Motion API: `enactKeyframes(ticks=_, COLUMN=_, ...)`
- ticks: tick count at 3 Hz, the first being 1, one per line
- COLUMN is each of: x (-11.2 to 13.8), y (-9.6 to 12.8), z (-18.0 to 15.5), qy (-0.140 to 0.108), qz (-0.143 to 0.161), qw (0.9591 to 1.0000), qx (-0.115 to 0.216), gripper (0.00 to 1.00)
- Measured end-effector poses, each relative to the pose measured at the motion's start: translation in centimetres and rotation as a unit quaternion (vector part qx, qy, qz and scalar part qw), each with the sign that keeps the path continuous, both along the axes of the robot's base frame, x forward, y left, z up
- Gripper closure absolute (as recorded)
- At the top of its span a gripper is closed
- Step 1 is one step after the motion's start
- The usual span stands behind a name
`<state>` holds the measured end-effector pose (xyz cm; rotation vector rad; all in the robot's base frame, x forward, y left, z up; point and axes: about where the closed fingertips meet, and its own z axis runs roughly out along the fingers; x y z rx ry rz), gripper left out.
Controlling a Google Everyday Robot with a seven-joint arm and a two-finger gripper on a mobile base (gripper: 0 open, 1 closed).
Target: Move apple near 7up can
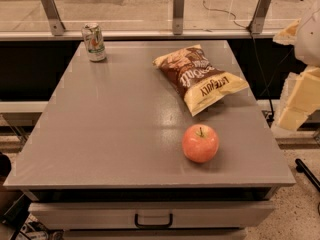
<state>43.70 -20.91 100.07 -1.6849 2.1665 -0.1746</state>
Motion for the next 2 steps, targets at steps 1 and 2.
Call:
enactKeyframes(ticks=1, x=-0.01, y=0.02, z=0.05, qy=-0.001, qz=0.001, qw=1.0000, qx=0.001, gripper=0.00)
enactKeyframes(ticks=2, x=-0.08, y=0.05, z=-0.91, qy=-0.003, qz=0.017, qw=0.9990, qx=0.041, gripper=0.00)
